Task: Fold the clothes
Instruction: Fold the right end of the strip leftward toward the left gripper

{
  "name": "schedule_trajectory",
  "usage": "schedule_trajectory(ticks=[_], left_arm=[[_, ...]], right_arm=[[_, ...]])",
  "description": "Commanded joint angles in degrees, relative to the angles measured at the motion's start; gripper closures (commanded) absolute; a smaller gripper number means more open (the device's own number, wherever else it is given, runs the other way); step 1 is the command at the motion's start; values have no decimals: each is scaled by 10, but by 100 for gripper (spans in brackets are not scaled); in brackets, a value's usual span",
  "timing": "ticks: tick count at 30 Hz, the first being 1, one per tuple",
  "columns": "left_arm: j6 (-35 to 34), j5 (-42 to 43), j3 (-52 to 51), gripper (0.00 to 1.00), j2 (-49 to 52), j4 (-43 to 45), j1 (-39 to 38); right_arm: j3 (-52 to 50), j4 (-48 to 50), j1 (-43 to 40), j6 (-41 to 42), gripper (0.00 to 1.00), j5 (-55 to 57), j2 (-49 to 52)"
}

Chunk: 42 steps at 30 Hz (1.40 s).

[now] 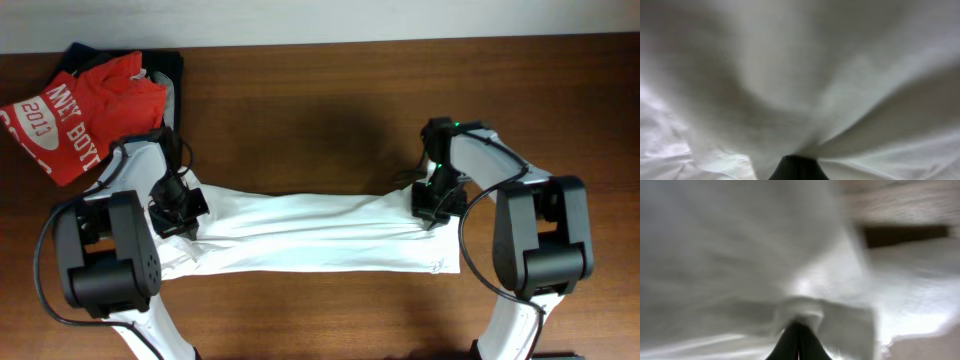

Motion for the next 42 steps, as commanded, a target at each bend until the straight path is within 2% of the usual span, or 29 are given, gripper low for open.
schedule_trajectory(ticks=[1, 2, 3, 5, 6, 8, 9, 10, 11, 13, 15, 17, 18, 22, 23, 24, 27, 28, 29, 30, 32, 33, 34, 37, 39, 42], left_arm=[[-21, -85, 9, 99, 4, -20, 20], [-21, -84, 15, 99, -2, -27, 20], [-21, -83, 23, 99, -16, -35, 16], [-21, -82, 31, 99, -53, -46, 10], [-21, -83, 32, 99, -70, -48, 10], [-20, -83, 32, 99, -107, -49, 10], [-20, -75, 32, 94, -130, -52, 10], [-20, -64, 32, 89, -138, -53, 10], [-18, -51, 32, 83, -143, -53, 10], [-18, -31, 32, 63, -144, -60, 10], [-18, -30, 32, 38, -144, -63, 10], [-18, -30, 32, 21, -144, -61, 9], [-18, -30, 32, 16, -144, -59, 9], [-18, -28, 32, 13, -144, -54, 9], [-18, -28, 32, 13, -144, -52, 9], [-18, -28, 32, 9, -144, -52, 9], [-18, -28, 32, 9, -144, -52, 9], [-18, -28, 32, 9, -144, -51, 9], [-18, -28, 32, 8, -144, -51, 9], [-18, -28, 32, 8, -144, -50, 9], [-18, -28, 32, 9, -144, -50, 9], [-18, -28, 32, 9, -144, -50, 9], [-18, -28, 32, 9, -144, -50, 9], [-18, -28, 32, 9, -144, -50, 9], [-18, -28, 32, 9, -144, -50, 9], [-18, -28, 32, 9, -144, -50, 9]], right_arm=[[88, -69, -36, 9, 96, 72, 7], [110, -90, -39, 9, 96, 72, 6], [143, -117, -43, 9, 91, 72, 1], [183, -146, -51, 7, 76, 83, -12], [194, -154, -58, 7, 60, 94, -19], [198, -163, -78, 7, 37, 92, -31], [198, -177, -92, 0, 18, 94, -33], [195, -181, -103, 0, 7, 102, -33], [190, -180, -115, 0, 1, 105, -33], [176, -169, -143, -3, 1, 102, -32], [151, -141, -176, -58, 1, 53, -32], [106, -106, -211, -130, 1, -59, -32], [82, -89, -222, -145, 1, -95, -32], [-25, -11, -220, -151, 1, -169, -32], [-46, 5, -214, -150, 1, -169, -32], [-65, 21, -207, -150, 1, -169, -32], [-108, 52, -181, -150, 0, -175, -32], [-114, 54, -172, -150, 2, -175, -32], [-118, 54, -159, -150, 9, -175, -32], [-118, 56, -148, -148, 20, -175, -32], [-117, 63, -134, -128, 50, -173, -32], [-117, 67, -132, -119, 57, -172, -32], [-114, 68, -132, -118, 72, -172, -32], [-85, 41, -143, -117, 96, -154, -32], [-30, -19, -157, -111, 96, -94, -35], [44, -96, -165, -59, 96, 3, -56]])
